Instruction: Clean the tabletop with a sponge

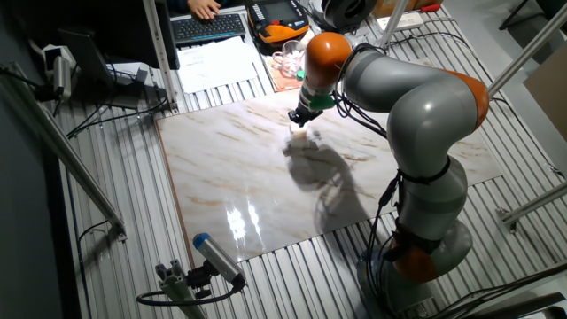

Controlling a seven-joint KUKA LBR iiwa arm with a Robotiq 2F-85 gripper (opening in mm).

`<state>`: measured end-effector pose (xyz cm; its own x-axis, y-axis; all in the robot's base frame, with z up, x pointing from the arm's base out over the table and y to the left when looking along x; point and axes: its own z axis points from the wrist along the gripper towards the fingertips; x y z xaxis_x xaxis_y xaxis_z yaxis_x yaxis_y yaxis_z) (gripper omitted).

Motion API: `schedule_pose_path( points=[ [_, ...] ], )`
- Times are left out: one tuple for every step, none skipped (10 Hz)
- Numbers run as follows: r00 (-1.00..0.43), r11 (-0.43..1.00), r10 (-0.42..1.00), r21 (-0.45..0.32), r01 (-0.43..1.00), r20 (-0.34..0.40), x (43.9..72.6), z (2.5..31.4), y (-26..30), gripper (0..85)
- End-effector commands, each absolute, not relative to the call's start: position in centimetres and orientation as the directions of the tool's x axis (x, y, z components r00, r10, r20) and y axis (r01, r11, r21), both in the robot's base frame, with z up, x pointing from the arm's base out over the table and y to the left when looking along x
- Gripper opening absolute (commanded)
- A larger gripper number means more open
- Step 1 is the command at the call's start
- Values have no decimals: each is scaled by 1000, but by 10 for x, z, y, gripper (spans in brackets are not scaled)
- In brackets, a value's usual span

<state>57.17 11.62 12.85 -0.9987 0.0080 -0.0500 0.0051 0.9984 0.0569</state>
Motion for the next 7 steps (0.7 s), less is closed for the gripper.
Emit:
schedule_pose_path(
  points=[
    [-999,998,4,61,1,-49,572,128,116,0],
    [-999,998,-4,61,-6,-46,572,128,116,0],
    [-999,998,-5,60,-8,-46,572,128,117,0],
    [-999,998,-7,57,-9,-47,573,128,117,0],
    [-999,998,-7,55,-9,-48,573,128,117,0],
    [-999,998,-7,55,-9,-48,574,127,117,0],
    [-999,998,-7,55,-9,-48,574,127,117,0]
  ],
)
